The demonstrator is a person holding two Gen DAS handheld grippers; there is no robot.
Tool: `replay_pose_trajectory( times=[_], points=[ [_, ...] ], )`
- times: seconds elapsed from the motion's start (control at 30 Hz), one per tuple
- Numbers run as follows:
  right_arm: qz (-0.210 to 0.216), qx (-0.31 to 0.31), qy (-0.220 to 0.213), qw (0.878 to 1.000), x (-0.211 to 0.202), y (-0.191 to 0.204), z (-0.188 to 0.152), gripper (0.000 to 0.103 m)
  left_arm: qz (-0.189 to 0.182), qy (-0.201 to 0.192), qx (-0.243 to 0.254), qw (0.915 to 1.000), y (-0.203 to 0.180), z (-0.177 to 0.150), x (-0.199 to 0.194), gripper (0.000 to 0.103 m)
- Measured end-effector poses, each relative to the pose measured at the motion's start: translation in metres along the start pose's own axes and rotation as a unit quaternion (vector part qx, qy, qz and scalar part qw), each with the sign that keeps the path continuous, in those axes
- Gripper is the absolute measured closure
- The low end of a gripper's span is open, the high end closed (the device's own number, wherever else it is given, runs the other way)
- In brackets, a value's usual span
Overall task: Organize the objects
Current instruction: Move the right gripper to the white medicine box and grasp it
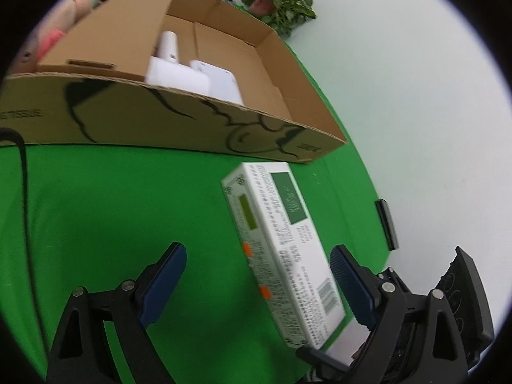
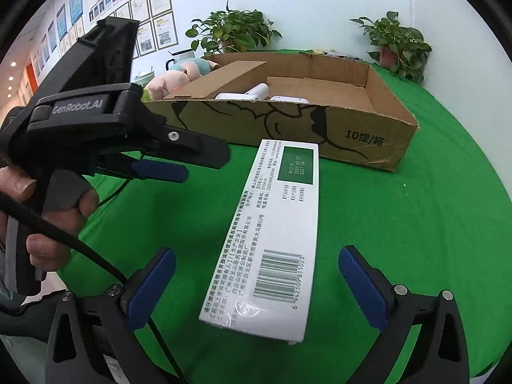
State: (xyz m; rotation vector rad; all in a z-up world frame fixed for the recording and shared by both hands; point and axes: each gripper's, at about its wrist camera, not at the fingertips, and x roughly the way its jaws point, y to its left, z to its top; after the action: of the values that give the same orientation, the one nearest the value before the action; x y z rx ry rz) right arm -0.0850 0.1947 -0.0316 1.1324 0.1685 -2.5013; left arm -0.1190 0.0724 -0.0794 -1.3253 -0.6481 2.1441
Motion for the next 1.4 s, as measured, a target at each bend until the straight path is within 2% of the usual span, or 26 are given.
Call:
replay_pose_trajectory(
  times=[0.1,0.27,0.43,0.5,0.53,0.8,0.87,1.0,1.13,1.4],
  points=[
    [0.003,-0.007,-0.001,1.000,-0.003,0.002,-0.001,0.001,-0.027,0.016,-0.005,0.9995,-0.006,-0.002,0.011,0.012],
    [-0.011,-0.004,0.005,1.000,0.000,0.002,-0.004,0.010,-0.038,0.036,-0.010,0.9986,-0.011,-0.006,0.025,0.012],
    [-0.019,0.006,0.005,1.000,0.002,-0.004,-0.002,0.026,-0.050,0.044,-0.014,0.9977,-0.015,-0.013,0.031,0.012],
    [-0.018,0.010,0.005,1.000,0.002,-0.006,-0.002,0.037,-0.057,0.043,-0.018,0.9973,-0.015,-0.014,0.032,0.012],
    [-0.017,0.012,0.006,1.000,0.003,-0.007,-0.002,0.040,-0.060,0.042,-0.020,0.9971,-0.015,-0.015,0.031,0.012],
    [0.022,0.055,0.004,0.998,0.000,-0.014,-0.005,0.041,-0.060,0.033,-0.033,0.9971,-0.016,-0.025,0.027,0.021],
    [0.033,0.071,0.002,0.997,-0.001,-0.018,-0.005,0.041,-0.059,0.035,-0.038,0.9969,-0.015,-0.028,0.026,0.030],
    [0.056,0.094,-0.003,0.994,-0.001,-0.026,-0.006,0.041,-0.050,0.037,-0.041,0.9972,-0.016,-0.033,0.023,0.038],
    [0.061,0.099,-0.006,0.993,-0.003,-0.025,-0.008,0.041,-0.037,0.035,-0.043,0.9978,-0.016,-0.036,0.020,0.054],
    [0.058,0.094,-0.021,0.994,-0.008,-0.022,-0.007,0.041,-0.041,0.017,-0.037,0.9983,-0.021,-0.042,0.005,0.056]
  ],
)
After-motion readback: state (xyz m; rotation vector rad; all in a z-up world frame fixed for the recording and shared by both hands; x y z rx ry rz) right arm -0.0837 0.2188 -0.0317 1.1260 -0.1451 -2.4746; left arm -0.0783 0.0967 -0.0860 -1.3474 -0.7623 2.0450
